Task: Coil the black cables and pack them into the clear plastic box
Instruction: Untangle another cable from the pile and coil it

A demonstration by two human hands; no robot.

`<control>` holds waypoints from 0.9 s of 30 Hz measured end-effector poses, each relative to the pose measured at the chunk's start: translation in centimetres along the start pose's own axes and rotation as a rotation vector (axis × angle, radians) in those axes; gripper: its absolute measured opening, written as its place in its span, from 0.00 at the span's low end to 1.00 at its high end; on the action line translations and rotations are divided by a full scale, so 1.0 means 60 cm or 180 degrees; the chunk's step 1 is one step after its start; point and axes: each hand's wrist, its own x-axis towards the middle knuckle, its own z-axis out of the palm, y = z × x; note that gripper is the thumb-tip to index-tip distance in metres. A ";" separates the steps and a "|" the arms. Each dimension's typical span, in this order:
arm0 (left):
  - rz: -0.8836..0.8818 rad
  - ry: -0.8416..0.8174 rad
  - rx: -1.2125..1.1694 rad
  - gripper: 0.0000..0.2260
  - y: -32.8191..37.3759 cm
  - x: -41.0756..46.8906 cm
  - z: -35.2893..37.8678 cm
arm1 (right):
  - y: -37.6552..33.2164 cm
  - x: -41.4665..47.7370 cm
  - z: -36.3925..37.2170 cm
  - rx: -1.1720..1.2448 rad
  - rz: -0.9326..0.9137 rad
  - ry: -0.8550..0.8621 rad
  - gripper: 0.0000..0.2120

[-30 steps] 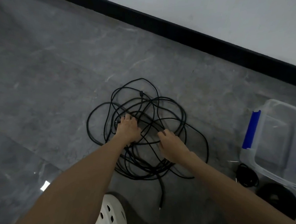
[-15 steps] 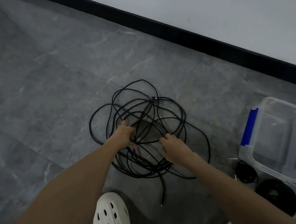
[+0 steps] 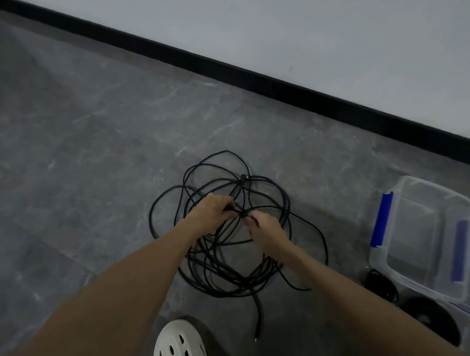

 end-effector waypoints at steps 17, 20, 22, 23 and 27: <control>0.0332 0.0983 -0.1363 0.08 0.277 -0.152 -0.186 | -0.171 -0.251 -0.288 0.0280 -0.0491 0.1100 0.09; 0.0528 0.0979 -0.1635 0.06 0.331 -0.198 -0.204 | -0.198 -0.321 -0.301 0.0356 -0.0723 0.1151 0.06; 0.0709 0.0992 -0.1598 0.05 0.362 -0.221 -0.215 | -0.217 -0.361 -0.301 0.0175 -0.0924 0.1065 0.06; 0.0815 0.1006 -0.1522 0.04 0.375 -0.230 -0.220 | -0.224 -0.376 -0.300 0.0065 -0.1007 0.1041 0.08; 0.0769 0.1265 -0.1537 0.06 0.404 -0.244 -0.231 | -0.244 -0.405 -0.305 0.0185 -0.1160 0.1255 0.12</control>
